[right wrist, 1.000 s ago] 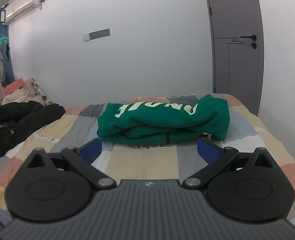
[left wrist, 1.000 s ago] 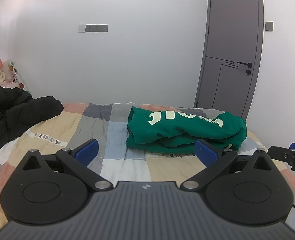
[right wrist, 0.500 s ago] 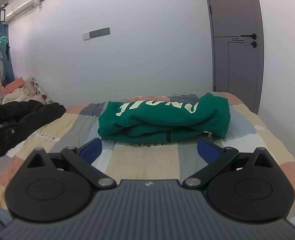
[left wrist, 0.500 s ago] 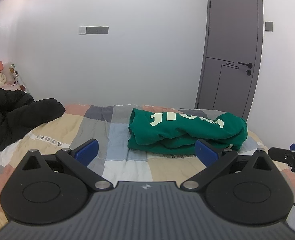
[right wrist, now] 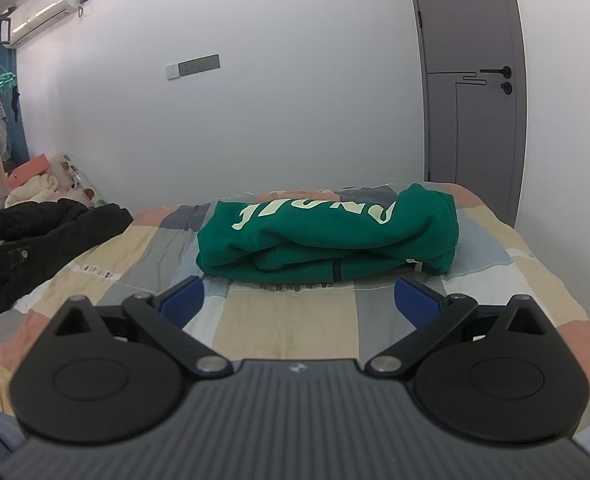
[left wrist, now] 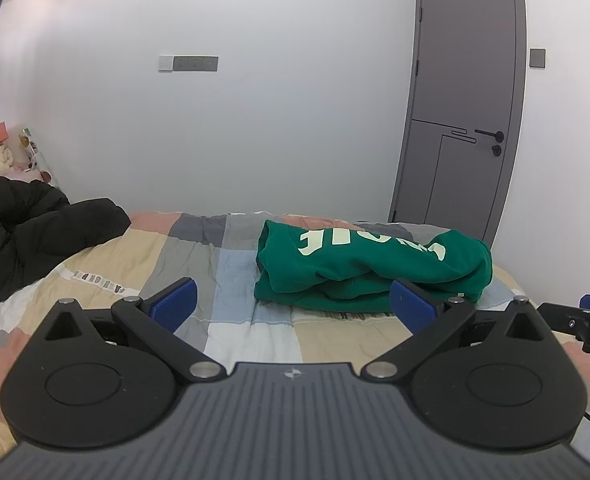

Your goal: Fold large clothes

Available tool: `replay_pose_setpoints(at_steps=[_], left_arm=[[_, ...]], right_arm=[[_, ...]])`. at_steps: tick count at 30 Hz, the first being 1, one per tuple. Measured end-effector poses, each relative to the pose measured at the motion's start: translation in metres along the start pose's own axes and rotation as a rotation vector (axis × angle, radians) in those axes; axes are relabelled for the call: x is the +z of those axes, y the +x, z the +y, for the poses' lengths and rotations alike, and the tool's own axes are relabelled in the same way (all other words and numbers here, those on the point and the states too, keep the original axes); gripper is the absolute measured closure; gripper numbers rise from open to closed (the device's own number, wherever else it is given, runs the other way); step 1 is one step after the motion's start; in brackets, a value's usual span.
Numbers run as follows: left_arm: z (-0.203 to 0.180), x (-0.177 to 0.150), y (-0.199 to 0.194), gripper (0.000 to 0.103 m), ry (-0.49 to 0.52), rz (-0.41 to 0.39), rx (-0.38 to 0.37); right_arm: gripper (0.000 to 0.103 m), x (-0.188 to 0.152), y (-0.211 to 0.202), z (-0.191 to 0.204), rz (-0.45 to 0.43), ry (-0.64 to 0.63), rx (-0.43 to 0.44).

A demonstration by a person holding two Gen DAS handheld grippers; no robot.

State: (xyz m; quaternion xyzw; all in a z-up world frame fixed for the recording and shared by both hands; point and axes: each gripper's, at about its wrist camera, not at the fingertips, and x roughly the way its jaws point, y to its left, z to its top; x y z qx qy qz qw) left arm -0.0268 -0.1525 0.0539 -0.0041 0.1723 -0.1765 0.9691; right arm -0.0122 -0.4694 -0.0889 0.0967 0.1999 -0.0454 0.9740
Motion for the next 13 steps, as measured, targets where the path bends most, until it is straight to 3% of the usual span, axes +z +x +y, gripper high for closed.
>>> replay_pose_setpoints(at_steps=[13], left_arm=[[-0.0011, -0.0002, -0.0015, 0.000, -0.002, 0.001, 0.004]], right_arm=[[0.000, -0.0005, -0.0033, 0.0009, 0.006, 0.001, -0.003]])
